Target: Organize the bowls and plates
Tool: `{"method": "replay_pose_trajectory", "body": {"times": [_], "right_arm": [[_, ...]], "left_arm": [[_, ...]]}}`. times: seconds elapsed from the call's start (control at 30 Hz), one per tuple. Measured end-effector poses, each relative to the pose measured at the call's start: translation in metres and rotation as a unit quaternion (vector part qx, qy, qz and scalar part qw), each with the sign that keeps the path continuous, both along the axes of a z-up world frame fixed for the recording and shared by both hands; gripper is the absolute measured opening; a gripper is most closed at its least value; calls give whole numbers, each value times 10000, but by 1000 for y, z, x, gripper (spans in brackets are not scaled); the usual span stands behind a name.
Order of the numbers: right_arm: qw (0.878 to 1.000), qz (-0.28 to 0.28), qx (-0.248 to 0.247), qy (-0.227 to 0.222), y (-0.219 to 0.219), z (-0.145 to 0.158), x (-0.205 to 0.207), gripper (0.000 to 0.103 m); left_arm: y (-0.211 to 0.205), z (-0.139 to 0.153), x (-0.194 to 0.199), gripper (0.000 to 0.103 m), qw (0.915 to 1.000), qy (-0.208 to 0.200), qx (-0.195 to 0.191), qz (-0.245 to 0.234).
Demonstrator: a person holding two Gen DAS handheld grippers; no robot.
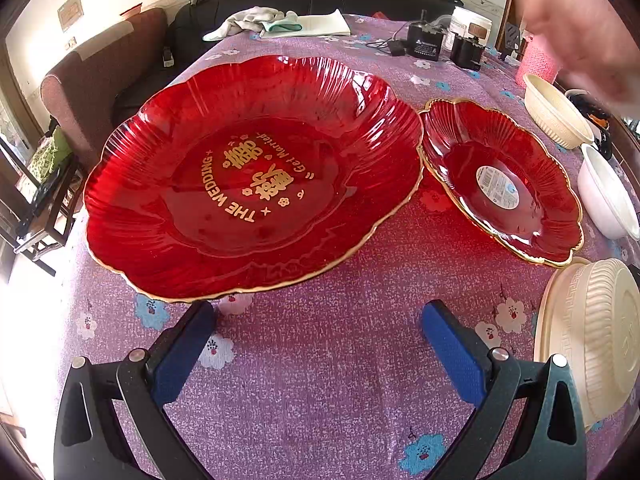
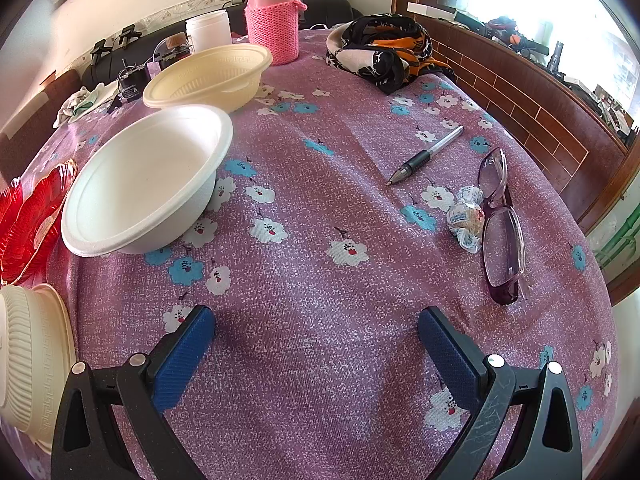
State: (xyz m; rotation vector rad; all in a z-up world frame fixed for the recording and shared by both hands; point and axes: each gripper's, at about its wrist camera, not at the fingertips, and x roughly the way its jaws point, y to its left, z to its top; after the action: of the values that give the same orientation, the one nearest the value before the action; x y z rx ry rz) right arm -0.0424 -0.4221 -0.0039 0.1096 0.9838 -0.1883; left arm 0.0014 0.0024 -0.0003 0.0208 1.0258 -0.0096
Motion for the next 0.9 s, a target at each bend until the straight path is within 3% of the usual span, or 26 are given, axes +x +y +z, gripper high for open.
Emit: {"method": "replay_pose_trajectory", "body": {"times": [0.9], "right_arm": [[10000,0,1,0,0,0,0,102]], "left_arm": [[-2,0,-1,103,10000,-2,3,-1]]}}
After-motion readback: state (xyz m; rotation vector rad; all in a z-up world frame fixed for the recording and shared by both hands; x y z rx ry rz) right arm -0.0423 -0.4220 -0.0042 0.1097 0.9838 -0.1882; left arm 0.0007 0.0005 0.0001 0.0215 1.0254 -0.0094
